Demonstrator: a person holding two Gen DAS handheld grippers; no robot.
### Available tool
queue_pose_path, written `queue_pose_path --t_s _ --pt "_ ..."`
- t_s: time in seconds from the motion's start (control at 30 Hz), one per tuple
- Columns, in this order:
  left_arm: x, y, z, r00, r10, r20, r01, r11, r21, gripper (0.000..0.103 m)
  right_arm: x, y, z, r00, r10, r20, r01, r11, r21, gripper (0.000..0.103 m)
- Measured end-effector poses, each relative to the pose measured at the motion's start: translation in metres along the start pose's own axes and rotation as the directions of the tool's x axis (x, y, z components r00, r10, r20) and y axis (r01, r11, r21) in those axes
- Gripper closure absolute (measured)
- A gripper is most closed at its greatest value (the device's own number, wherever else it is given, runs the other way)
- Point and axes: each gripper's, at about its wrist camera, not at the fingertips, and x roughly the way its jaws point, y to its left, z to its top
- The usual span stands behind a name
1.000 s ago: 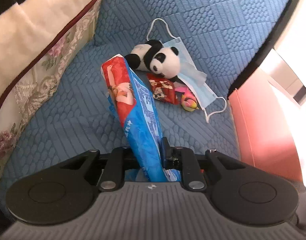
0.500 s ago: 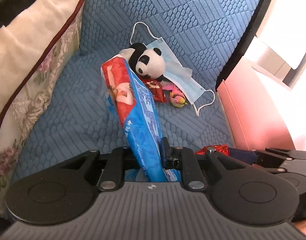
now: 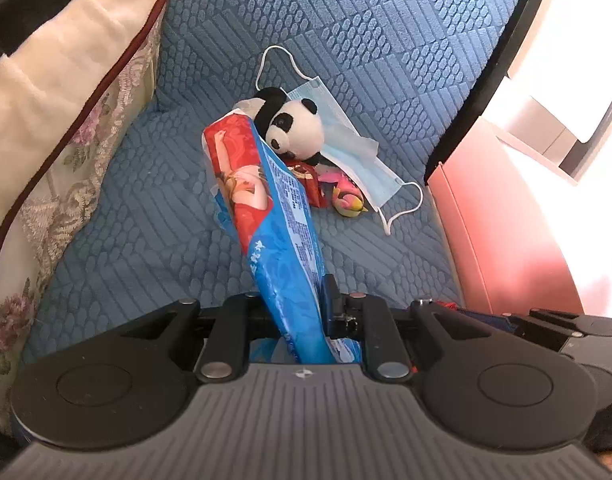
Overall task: Organize soft objects
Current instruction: 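Lift the red packet with the right tool while the left tool lifts the wipes pack, then carry the red packet and wipes pack over the pink box with both tools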
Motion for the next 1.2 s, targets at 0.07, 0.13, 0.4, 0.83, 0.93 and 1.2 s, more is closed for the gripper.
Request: queue_pose_path --t_s 0.07,0.13,0.4,0.83,0.93,1.2 --pt "-0.004 -0.002 -0.002 1.0 -0.007 0.003 0.007 1.0 0.001 0.083 -0.005 0.0 0.002 1.0 -0.003 0.009 0.003 1.0 -0.012 0.05" --pt "-0.01 -0.006 -0.004 1.0 -0.015 0.007 0.015 1.0 0.006 0.083 -0.011 -0.001 0.003 1.0 0.0 0.016 0.0 1.0 -0.014 0.05" --pt "-0.038 -0.017 -0.005 0.999 -0.029 0.039 0.028 0.999 0.039 0.083 -0.043 -0.007 0.002 0.998 0.014 0.061 -0.014 1.0 0.001 0.05" --pt "-0.064 -0.049 -0.001 0.998 -0.052 0.046 0.049 0.996 0.079 0.083 -0.081 -0.022 0.003 0.993 0.027 0.117 -0.03 0.999 0.019 0.051" --pt "-0.076 -0.062 0.003 0.994 -0.086 0.059 0.081 0.992 0.093 0.083 -0.096 -0.029 0.007 0.99 0.023 0.138 -0.026 0.999 0.022 0.051" --pt "-0.1 -0.099 0.013 0.989 -0.109 0.098 0.097 0.988 0.122 0.083 -0.13 -0.052 0.019 0.982 0.016 0.191 -0.022 0.999 0.025 0.051"
